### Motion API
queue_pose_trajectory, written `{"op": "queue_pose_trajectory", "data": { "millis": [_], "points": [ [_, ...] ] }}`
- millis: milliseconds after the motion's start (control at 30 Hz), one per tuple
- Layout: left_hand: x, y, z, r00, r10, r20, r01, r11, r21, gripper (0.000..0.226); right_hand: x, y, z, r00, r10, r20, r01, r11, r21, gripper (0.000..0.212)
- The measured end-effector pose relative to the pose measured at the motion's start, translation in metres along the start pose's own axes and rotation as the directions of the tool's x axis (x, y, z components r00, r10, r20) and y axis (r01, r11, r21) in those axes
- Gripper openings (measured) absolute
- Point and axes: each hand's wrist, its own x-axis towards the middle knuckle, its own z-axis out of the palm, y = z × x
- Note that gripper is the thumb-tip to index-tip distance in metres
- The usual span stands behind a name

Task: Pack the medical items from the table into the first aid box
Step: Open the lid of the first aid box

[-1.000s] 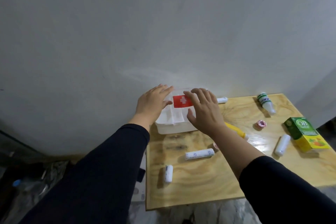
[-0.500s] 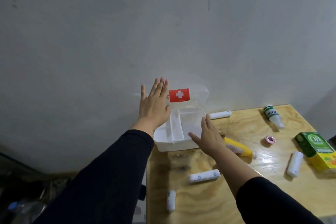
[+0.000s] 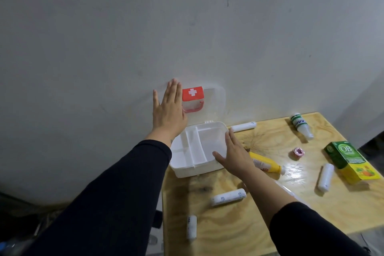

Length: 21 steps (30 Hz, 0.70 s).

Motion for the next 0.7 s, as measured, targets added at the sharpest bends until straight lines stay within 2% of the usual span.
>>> {"op": "queue_pose_trajectory", "data": {
  "millis": [267, 467, 533, 567, 633, 700],
  "points": [
    [-0.005, 0.015, -0.020, 0.999, 0.048, -0.012, -0.048, 0.997, -0.068, 0.071, -0.012, 0.002, -0.028, 0.999, 0.027, -0.034, -0.027, 1.000, -0.002, 0.073],
    [-0.020, 0.070, -0.023, 0.964, 0.267, -0.009, -0.264, 0.946, -0.189, 0.061, -0.045, 0.025, -0.058, 0.993, 0.106, -0.049, -0.107, 0.994, -0.008, 0.067],
    [-0.027, 0.095, -0.024, 0.926, 0.367, 0.086, -0.325, 0.894, -0.309, 0.052, -0.057, 0.041, -0.070, 0.987, 0.146, -0.060, -0.147, 0.989, -0.019, 0.062],
    [-0.031, 0.112, -0.025, 0.907, 0.390, 0.158, -0.300, 0.862, -0.408, 0.046, -0.067, 0.054, -0.079, 0.982, 0.177, -0.073, -0.179, 0.984, -0.020, 0.059],
    [-0.039, 0.131, -0.022, 0.892, 0.364, 0.269, -0.149, 0.797, -0.585, 0.036, -0.076, 0.071, -0.092, 0.975, 0.204, -0.089, -0.206, 0.979, -0.008, 0.054],
    [-0.045, 0.157, -0.017, 0.883, 0.354, 0.310, -0.046, 0.722, -0.691, 0.033, -0.089, 0.095, -0.107, 0.962, 0.248, -0.117, -0.244, 0.969, 0.046, 0.051]
  ]
}}
